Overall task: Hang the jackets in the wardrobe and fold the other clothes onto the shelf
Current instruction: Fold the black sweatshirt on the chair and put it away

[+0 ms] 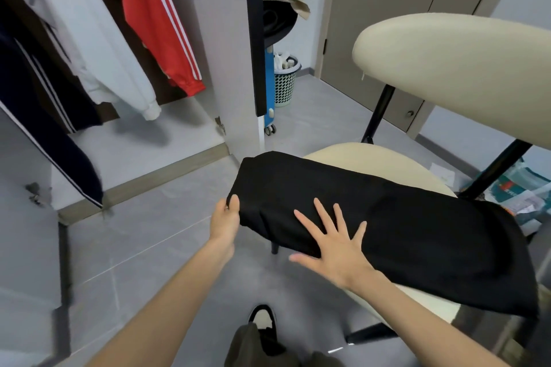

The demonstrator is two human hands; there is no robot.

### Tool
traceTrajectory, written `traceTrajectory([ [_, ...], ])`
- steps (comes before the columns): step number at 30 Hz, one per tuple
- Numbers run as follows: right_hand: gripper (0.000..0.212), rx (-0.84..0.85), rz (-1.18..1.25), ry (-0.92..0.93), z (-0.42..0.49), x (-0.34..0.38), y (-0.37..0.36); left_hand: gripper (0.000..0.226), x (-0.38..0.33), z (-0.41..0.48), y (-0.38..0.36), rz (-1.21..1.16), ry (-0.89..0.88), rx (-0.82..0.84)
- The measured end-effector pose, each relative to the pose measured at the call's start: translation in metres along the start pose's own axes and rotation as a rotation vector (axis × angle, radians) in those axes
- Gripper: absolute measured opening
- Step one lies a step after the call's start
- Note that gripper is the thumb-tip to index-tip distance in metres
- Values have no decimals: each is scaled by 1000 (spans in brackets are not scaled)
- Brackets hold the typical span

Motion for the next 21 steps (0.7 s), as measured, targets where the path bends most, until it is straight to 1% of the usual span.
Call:
traceTrajectory([
  [2,88,39,-104,-40,-4,-8,1,21,-5,2,1,-51,-4,-23],
  [4,80,54,-143,-108,-9,-16,4,27,-5,6,1,-71,10,-28],
  [6,70,76,-106,-143,-11,-23,4,33,0,7,0,-47,21,-54],
  [8,67,104,-50,-142,-12,-25,5,39,10,8,1,80,-2,-103],
  [10,66,149,-8,-126,-13,-28,7,40,16,10,3,296,-4,-116],
  [12,68,196,31,-89,-15,-32,10,29,12,8,5,447,7,-141],
  [13,68,214,77,-71,-18,-35,13,23,6,5,4,489,5,-177],
  [14,65,214,148,-60,-20,-39,17,22,-1,0,1,527,-25,-232],
  [15,60,194,224,-53,-22,-42,22,27,-9,-6,-4,579,-94,-291],
  [16,54,148,279,-52,-24,-48,28,33,-18,-15,-13,631,-202,-317],
  [17,50,81,288,-58,-26,-55,33,36,-26,-24,-25,674,-338,-291],
  [19,47,-67,188,-120,-32,-75,44,38,-39,-47,-59,773,-574,-122],
  [21,45,-187,106,-251,-42,-99,54,41,-46,-71,-102,865,-698,86],
])
Point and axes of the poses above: each hand's wrist, its own z-axis towards the middle knuckle, its own y-axis out of the back of the hand, x = y × z, the point moved 1 cm from there along z, towards the middle knuckle, and after that the axes turned 4 degrees about y, right-handed, at the moved point
